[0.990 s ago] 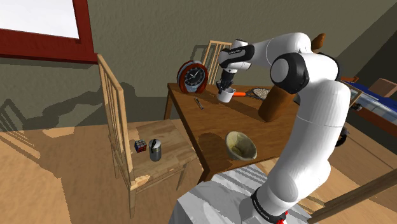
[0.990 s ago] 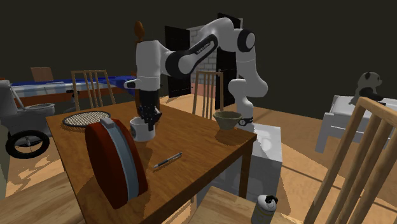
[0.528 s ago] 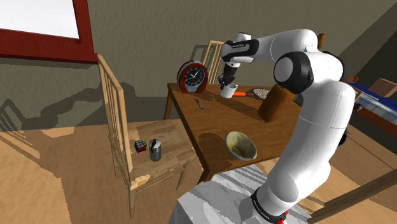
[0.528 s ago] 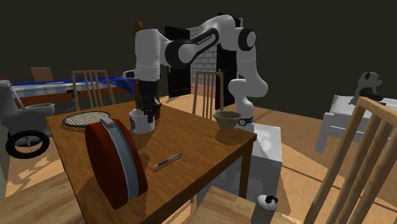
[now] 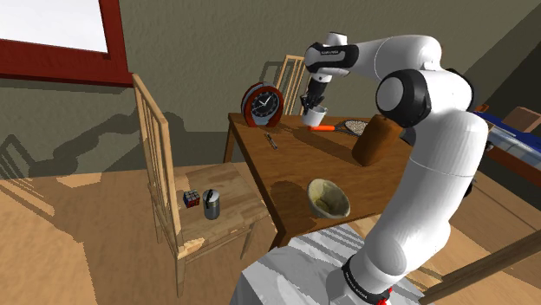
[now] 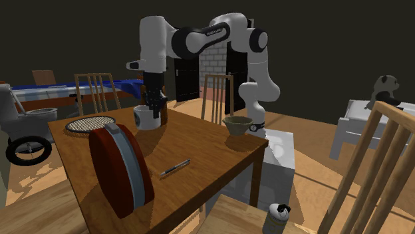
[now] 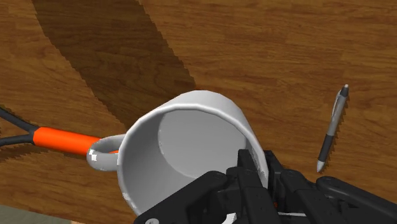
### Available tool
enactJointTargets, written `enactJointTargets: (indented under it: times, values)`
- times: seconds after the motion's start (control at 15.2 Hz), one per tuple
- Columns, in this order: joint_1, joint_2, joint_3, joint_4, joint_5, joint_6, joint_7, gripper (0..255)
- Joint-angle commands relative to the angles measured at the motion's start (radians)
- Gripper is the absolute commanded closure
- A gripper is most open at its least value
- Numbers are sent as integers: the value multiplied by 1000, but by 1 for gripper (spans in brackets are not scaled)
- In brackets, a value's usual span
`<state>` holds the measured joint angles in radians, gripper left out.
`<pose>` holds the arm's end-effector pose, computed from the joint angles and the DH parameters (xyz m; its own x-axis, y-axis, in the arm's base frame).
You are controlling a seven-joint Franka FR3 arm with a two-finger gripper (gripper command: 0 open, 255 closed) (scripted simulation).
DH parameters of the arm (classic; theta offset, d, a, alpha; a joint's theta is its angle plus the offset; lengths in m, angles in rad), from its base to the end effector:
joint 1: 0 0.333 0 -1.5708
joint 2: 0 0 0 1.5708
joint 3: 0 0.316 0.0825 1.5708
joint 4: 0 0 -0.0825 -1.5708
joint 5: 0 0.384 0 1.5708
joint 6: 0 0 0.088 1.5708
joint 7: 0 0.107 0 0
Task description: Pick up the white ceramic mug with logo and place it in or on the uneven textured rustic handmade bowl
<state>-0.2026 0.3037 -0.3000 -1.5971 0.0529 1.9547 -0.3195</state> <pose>0.5856 -0.2944 0.4690 0.9818 -0.1826 0.0522 -0.1855 -0.9810 0.0575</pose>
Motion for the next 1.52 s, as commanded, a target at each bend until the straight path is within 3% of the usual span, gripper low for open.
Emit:
enactJointTargets:
  times: [0.0,0.53,0.99,1.45]
  values:
    - [0,-3,-1,25,-1,-28,1,255]
    - [-4,-8,-3,118,-3,-126,0,255]
    - [65,-315,14,-258,-103,-47,96,255]
    - [86,-596,69,-541,-175,-43,202,255]
